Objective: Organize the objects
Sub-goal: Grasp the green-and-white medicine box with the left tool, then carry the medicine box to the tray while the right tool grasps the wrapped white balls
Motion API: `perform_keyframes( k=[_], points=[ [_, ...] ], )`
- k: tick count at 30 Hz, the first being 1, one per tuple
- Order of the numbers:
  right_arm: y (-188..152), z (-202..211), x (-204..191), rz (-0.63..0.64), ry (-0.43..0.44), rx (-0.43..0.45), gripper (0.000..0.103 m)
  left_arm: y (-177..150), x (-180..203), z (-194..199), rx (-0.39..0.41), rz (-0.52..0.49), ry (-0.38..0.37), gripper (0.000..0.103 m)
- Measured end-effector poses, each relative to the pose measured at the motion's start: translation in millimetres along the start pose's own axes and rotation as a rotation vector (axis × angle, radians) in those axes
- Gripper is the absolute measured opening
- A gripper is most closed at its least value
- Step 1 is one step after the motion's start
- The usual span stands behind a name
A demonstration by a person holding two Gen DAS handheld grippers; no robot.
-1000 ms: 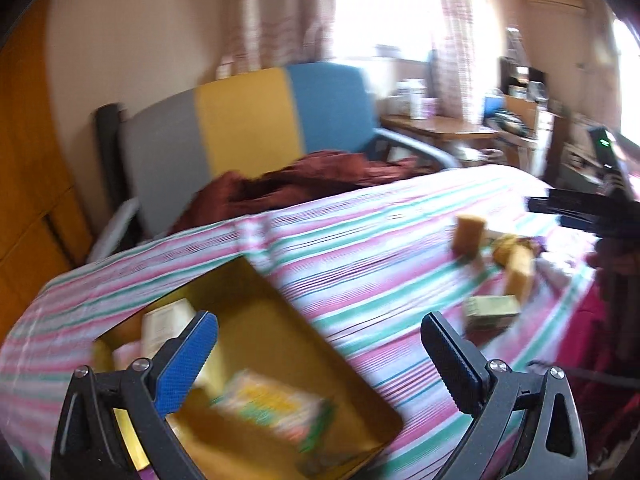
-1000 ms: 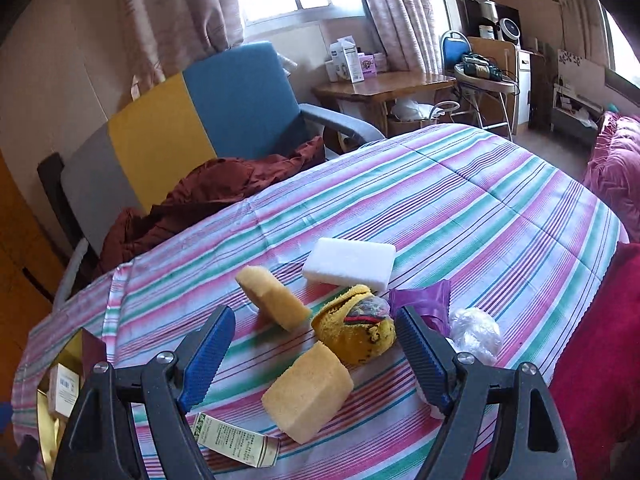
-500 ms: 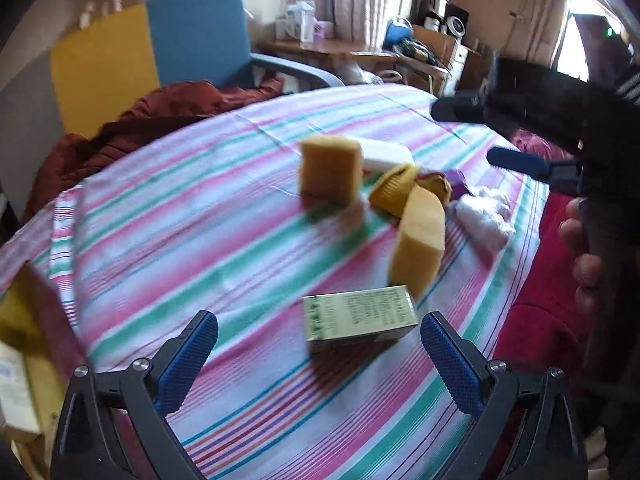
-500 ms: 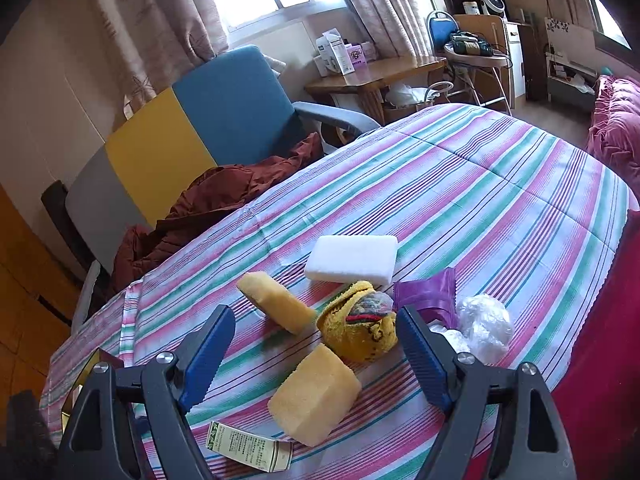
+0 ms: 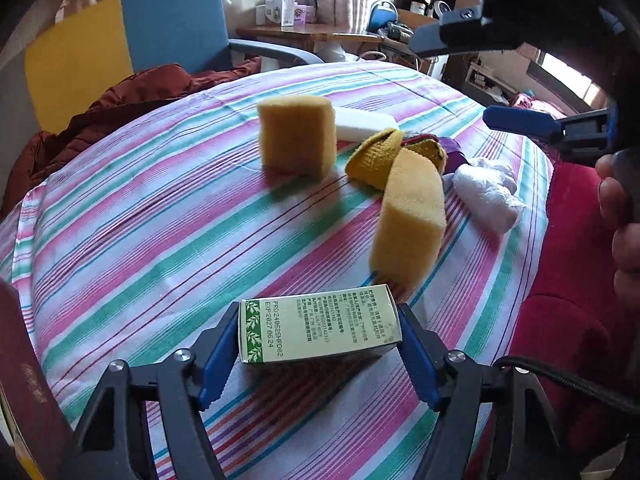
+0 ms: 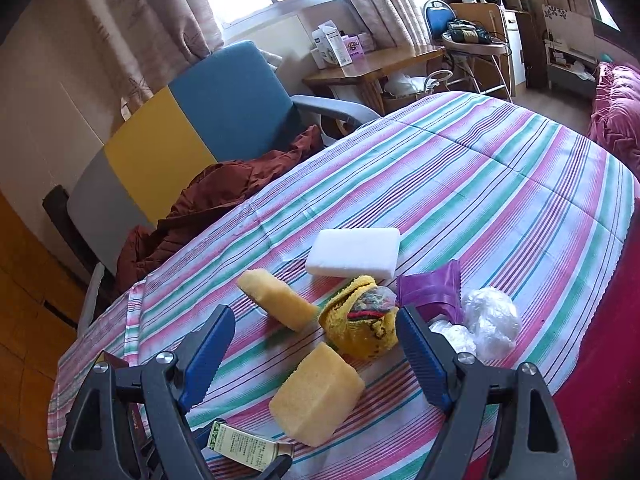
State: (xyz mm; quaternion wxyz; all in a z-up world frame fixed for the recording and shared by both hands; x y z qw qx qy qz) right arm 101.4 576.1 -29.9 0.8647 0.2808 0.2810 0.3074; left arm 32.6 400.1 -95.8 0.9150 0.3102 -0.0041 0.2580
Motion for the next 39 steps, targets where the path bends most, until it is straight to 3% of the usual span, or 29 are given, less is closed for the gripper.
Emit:
perform_keyframes(
  k=[6, 10, 16, 21, 23, 31, 39],
  points=[
    [-1.1, -1.6, -1.7, 0.011, 0.010, -0.018, 0.084, -17.1, -13.7, 11.1, 0.034, 0.053, 0.009, 0.074],
    [0.5, -6.1, 1.7, 0.017, 0.077, -0.115, 0.084, -25.1, -22.0, 16.5, 0.036, 0.077, 0.004, 0.074],
    [26.6, 26.1, 33.9, 0.128, -0.059, -0.132, 0.084, -26.4, -23.9, 12.7, 0.043, 0.092, -0.006, 0.074],
    [17.8, 9.5, 43.4, 0.288, -0.168, -0.317, 0.082, -29.4, -15.8, 8.4, 0.055, 0.036, 0.054, 0.073],
    [10.6, -5.0, 46.1, 0.323, -0.215, -0.379, 0.075, -28.2, -17.8, 8.4, 0.051, 0.049, 0.042, 0.073],
    [-10.3, -45.8, 58.8, 0.372, -0.258, -0.578, 0.076, -28.3, -18.5, 8.0, 0.052, 0.051, 0.035, 0.073],
    [-10.3, -20.6, 49.7, 0.390, -0.231, -0.545, 0.069, -27.4, -19.8, 7.6, 0.054, 0.053, 0.030, 0.074]
  ],
)
Point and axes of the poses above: each gripper's, at about its wrist camera, not at the fingertips, and z roughly against the way its jaws point, x to its right, y to its top, the point moved 3 cm from there along -z, roughly the way its jaws point, and after that the axes turned 7 degrees about z, right-handed, at the moved point
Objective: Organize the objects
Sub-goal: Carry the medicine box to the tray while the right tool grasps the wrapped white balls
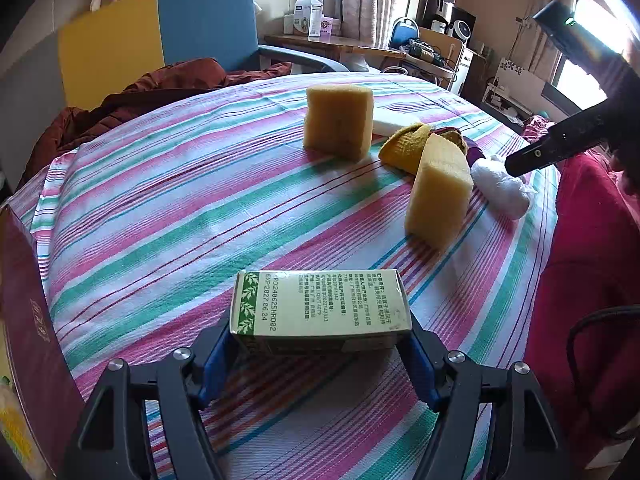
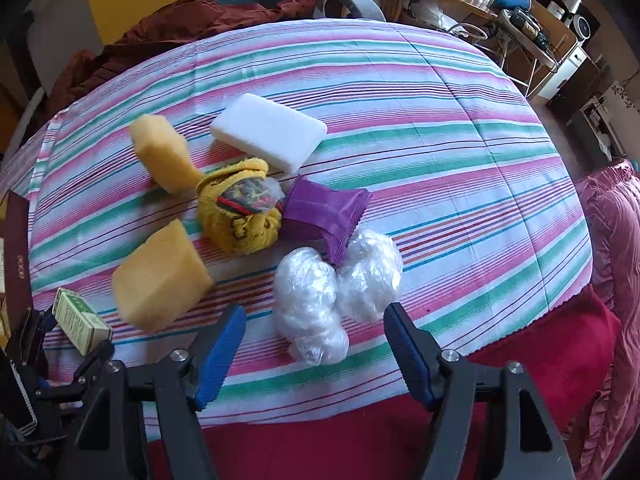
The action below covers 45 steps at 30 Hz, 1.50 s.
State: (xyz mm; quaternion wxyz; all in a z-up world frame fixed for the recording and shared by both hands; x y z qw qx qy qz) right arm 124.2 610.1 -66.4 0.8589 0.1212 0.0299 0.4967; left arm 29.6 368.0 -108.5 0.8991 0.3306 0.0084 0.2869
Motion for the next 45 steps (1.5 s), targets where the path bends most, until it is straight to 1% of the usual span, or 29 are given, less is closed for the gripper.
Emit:
perform_keyframes(
  k=[4, 5, 6, 8, 9, 10, 11, 12, 15, 18, 22, 24, 26, 27, 30, 31, 33, 37, 41, 45],
  points=[
    [-3.4, -0.2, -12.0, 0.044, 0.050, -0.020, 0.057, 0.4, 0.0, -0.8, 0.001, -0.001, 0.002, 0.074],
    [-2.6, -1.0, -17.6, 0.061, 0.052, -0.028, 0.054, 0.1, 0.1, -0.5, 0.001, -0.003, 0.004, 0.074],
    [-1.8, -4.5, -22.4, 0.081, 0.044, -0.039, 0.053, -0.2, 1.0, -0.5, 0.002, -0.006, 0.006, 0.074],
    [0.1, -14.6, -31.1, 0.118, 0.003, -0.071, 0.052, -0.6, 0.4, -0.1, 0.003, -0.008, 0.005, 0.074],
    [1.5, -20.9, -32.0, 0.138, -0.043, -0.086, 0.052, -0.6, 0.0, 0.0, 0.003, -0.008, 0.004, 0.074],
    [2.9, -25.5, -32.0, 0.154, -0.091, -0.096, 0.047, -0.9, -0.1, 0.1, 0.004, -0.009, 0.003, 0.074],
    [4.5, -27.4, -31.3, 0.160, -0.114, -0.104, 0.038, -1.2, 0.6, 1.0, 0.005, -0.011, 0.004, 0.073],
    [5.9, -27.4, -31.2, 0.166, -0.117, -0.099, 0.032, -1.1, 0.4, 1.3, 0.007, -0.010, 0.005, 0.073],
    [4.0, -24.9, -30.0, 0.167, -0.099, -0.080, 0.032, 0.0, -2.2, 3.9, 0.012, 0.016, -0.009, 0.071],
    [0.7, -15.4, -29.7, 0.154, -0.105, -0.034, 0.031, 0.5, -6.1, 12.2, 0.007, 0.061, -0.048, 0.071],
    [-7.3, 8.7, -34.7, 0.133, -0.035, 0.060, 0.031, 1.4, -8.0, 33.6, 0.030, 0.102, -0.091, 0.071],
    [-9.2, 24.8, -40.3, 0.126, 0.004, 0.122, 0.031, 2.5, -10.0, 47.1, 0.048, 0.125, -0.102, 0.072],
    [-7.0, 39.6, -48.4, 0.122, 0.023, 0.177, 0.032, 3.7, -13.4, 59.8, 0.068, 0.141, -0.099, 0.072],
    [-6.0, 49.1, -53.1, 0.121, 0.040, 0.213, 0.032, 4.4, -15.4, 65.3, 0.077, 0.149, -0.095, 0.072],
    [0.4, 69.4, -71.4, 0.133, 0.094, 0.284, 0.032, 5.6, -23.1, 87.7, 0.119, 0.167, -0.073, 0.072],
    [5.8, 70.4, -79.0, 0.144, 0.120, 0.302, 0.032, 5.8, -26.5, 95.6, 0.135, 0.174, -0.065, 0.072],
    [7.0, 76.9, -101.7, 0.170, 0.173, 0.328, 0.031, 5.3, -37.0, 110.5, 0.164, 0.198, -0.041, 0.072],
    [4.2, 83.1, -162.5, 0.247, 0.283, 0.353, 0.032, -2.0, -71.1, 139.2, 0.210, 0.277, 0.016, 0.072],
    [0.3, 85.3, -226.6, 0.333, 0.381, 0.352, 0.032, -12.3, -122.1, 170.2, 0.264, 0.392, 0.111, 0.072],
    [-8.2, 82.6, -281.3, 0.413, 0.464, 0.335, 0.032, -25.6, -172.8, 197.4, 0.311, 0.495, 0.210, 0.073]
  ],
)
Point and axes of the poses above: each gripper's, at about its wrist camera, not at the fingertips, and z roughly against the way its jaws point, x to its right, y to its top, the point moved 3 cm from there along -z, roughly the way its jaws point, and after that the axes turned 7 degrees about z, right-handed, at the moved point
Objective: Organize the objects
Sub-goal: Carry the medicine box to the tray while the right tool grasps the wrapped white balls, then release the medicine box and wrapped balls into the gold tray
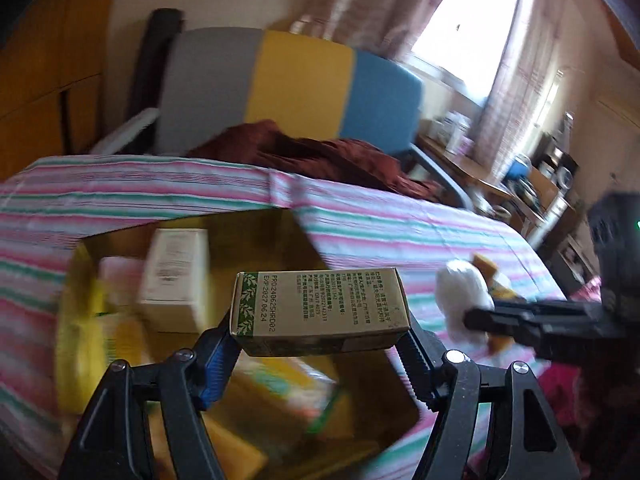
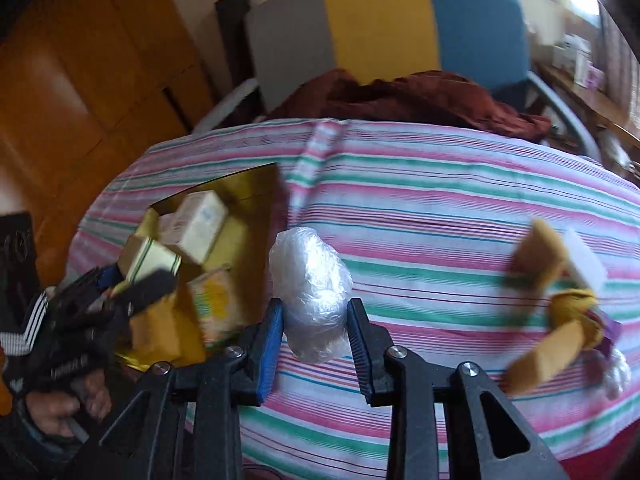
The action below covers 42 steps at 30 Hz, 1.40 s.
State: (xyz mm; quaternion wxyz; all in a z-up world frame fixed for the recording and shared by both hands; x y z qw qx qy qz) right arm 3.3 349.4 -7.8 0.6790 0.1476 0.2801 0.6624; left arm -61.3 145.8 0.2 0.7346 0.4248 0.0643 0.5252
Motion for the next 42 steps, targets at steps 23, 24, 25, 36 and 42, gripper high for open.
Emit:
perform_keyframes(
  k=[23, 24, 25, 36, 42],
  points=[
    [-21.3, -49.7, -95.9, 0.171, -0.009, 0.041, 0.083, -28.4, -84.8, 24.9, 0.046, 0.088, 0.298, 0.093],
    [-21.2, -48.4, -93.9, 0.164, -0.017, 0.050, 0.083, -29.4, -82.4, 25.2, 0.045, 0.080, 0.302, 0.093],
    [-20.4, -46.1, -91.7, 0.156, -0.025, 0.058, 0.083, -30.2, -80.3, 24.9, 0.043, 0.074, 0.303, 0.093],
    [-19.3, -25.3, -70.7, 0.129, -0.166, 0.155, 0.083, -33.8, -55.7, 23.4, 0.029, 0.013, 0.301, 0.093],
    [-20.6, -21.2, -67.3, 0.137, -0.186, 0.167, 0.083, -36.7, -46.6, 23.3, 0.020, -0.008, 0.295, 0.093]
  ],
)
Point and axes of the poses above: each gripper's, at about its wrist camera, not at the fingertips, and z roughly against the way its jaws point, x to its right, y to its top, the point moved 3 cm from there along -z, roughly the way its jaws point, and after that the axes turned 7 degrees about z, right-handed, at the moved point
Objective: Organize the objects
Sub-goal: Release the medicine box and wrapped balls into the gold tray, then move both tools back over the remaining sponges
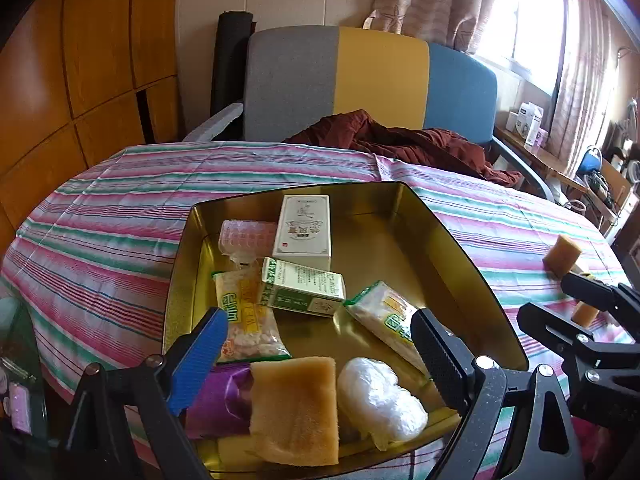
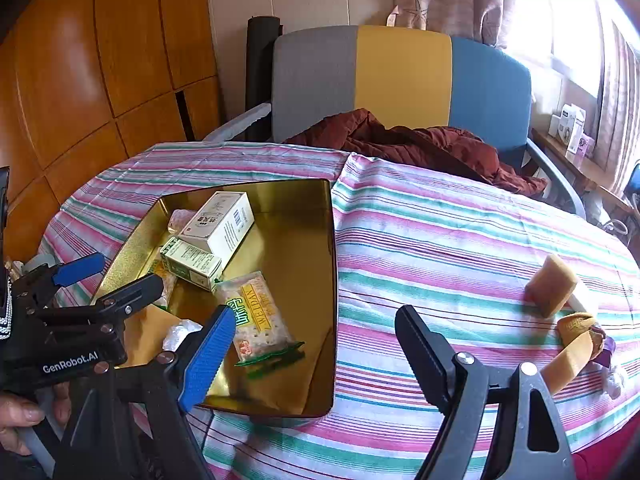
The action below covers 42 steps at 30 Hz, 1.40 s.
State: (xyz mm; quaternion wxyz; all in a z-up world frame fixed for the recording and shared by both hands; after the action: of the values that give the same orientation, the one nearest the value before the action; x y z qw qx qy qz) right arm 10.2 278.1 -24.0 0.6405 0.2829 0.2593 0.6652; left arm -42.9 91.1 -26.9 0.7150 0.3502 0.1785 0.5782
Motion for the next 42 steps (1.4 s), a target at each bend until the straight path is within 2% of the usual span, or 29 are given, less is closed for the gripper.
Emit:
perform_keyframes(
  k=[10, 27, 34, 42],
  points=[
    [-2.3, 5.3, 15.0, -0.022, -0.030, 0.010, 0.083, -6.4, 15.1, 3.1, -0.013, -0.040, -0.015, 0.093],
    [-14.1, 13.5, 77.2, -0.116, -0.146, -0.001, 0.083, -12.5, 27.0, 0.9, -0.029, -0.082, -0.019, 0.093],
    [-19.7, 27.8, 139.2, -0.193, -0.254, -0.014, 0.083, -12.3, 33.6, 2.0, -0.026, -0.099, -0.026, 0.093],
    [-48.8, 51.0, 238.7, -0.416, -0.399, -0.027, 0.083, -12.6, 45.1, -1.5, -0.033, -0.131, -0.038, 0.093]
  ],
)
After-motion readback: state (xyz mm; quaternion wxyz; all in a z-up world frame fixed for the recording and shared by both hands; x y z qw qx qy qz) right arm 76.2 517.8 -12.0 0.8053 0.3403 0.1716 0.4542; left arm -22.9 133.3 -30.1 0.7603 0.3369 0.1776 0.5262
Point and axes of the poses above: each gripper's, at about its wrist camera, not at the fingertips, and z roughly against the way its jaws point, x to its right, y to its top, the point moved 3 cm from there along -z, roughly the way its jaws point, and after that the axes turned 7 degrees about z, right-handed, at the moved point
